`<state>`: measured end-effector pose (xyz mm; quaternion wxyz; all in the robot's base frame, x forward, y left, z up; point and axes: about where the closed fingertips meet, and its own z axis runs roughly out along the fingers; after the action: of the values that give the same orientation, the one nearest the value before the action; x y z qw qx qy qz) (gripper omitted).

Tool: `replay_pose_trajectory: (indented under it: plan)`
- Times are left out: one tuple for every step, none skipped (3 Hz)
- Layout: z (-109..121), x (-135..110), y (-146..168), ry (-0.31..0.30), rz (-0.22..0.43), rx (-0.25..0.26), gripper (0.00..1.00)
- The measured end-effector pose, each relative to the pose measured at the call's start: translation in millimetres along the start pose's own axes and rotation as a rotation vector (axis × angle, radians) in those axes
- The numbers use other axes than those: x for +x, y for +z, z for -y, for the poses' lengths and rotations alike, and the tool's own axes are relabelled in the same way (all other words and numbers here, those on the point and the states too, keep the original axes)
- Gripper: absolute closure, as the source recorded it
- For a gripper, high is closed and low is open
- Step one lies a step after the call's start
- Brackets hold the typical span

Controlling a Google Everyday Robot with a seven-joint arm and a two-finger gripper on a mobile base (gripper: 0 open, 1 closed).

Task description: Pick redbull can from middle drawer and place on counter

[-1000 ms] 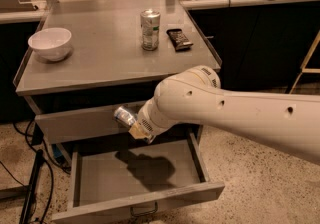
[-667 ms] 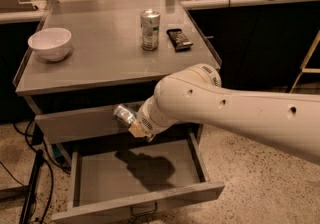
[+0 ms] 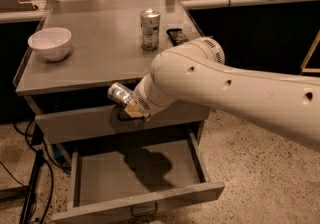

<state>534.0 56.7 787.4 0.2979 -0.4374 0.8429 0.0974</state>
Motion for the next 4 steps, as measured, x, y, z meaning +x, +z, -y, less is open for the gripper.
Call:
replay_pose_trajectory:
  plan:
    - [3,-7,-4,-0.004,0.01,0.006,1.0]
    - [3,-6,-10,0.01,0.016,-0.005,1.0]
    - [11,-27,-45,0.006,0.07,0.012,1.0]
    - [14,-29,-45,0.008,0.067,0.014,1.0]
